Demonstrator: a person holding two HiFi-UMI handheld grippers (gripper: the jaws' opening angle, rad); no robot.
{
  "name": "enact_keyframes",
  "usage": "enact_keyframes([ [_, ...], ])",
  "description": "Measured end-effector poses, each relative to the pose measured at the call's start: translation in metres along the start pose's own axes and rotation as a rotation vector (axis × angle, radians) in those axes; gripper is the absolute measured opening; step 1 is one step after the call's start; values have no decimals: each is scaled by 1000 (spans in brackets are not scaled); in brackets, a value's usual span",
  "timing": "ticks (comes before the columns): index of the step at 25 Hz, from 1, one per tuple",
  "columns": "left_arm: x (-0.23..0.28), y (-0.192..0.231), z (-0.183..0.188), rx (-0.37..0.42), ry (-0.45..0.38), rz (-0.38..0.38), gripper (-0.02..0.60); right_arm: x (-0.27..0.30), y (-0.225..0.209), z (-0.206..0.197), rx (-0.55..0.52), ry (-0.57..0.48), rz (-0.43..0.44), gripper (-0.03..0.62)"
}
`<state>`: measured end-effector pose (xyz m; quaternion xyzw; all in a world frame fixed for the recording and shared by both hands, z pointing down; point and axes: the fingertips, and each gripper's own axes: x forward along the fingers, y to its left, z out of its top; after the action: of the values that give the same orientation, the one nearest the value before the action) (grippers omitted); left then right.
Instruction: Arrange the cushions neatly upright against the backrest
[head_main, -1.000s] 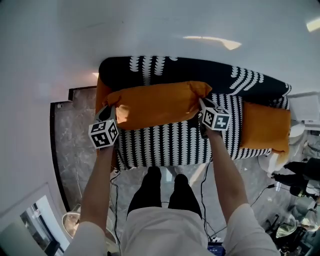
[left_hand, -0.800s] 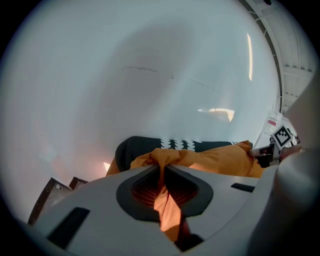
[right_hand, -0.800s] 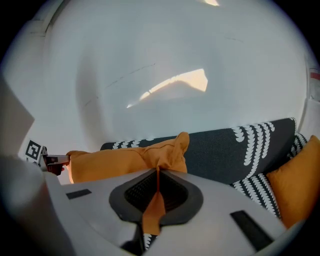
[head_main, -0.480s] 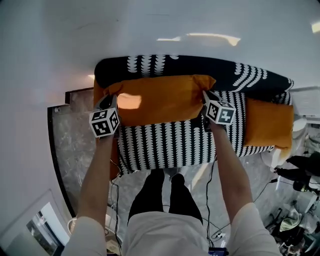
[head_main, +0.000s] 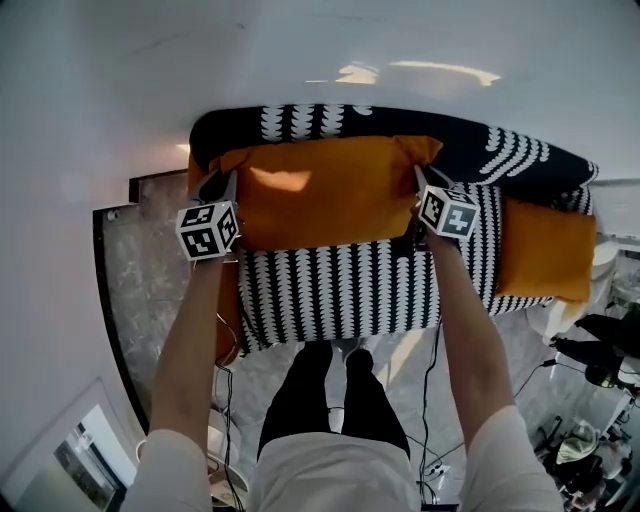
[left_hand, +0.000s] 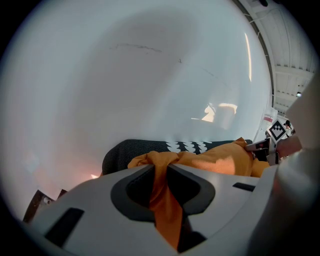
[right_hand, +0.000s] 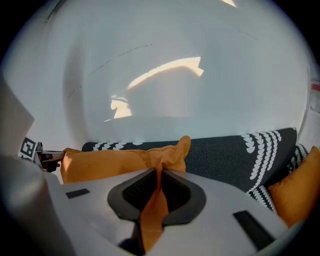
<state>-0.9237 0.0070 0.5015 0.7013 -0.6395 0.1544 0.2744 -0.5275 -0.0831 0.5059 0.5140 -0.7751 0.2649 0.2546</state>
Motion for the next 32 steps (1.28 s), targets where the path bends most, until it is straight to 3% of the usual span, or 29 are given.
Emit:
enact_keyframes([
  [9, 25, 4, 11, 23, -6, -9, 93, 20, -9, 11, -4, -31, -22, 69],
  [14, 18, 6, 12, 34, -4, 15, 134, 15, -11, 10, -4, -38, -3, 90],
  [16, 11, 9, 14, 31, -2, 32, 173, 10, -12, 11, -4, -38, 5, 121],
  [18, 2, 12, 15, 22, -1, 44, 211, 3, -11, 10, -1, -32, 18, 203],
  [20, -11, 15, 16, 11, -1, 55, 218, -6, -7, 5, -12, -21, 35, 222],
  [27, -64, -6, 13, -13, 20, 46, 218, -52, 19, -3, -5, -9, 93, 224],
  [29, -82, -23, 11, -32, 24, 12, 204, -72, 33, -10, 5, -1, 131, 175],
  [32, -108, -55, 10, -20, 32, -34, 128, -103, 51, -22, -7, 20, 189, 121],
])
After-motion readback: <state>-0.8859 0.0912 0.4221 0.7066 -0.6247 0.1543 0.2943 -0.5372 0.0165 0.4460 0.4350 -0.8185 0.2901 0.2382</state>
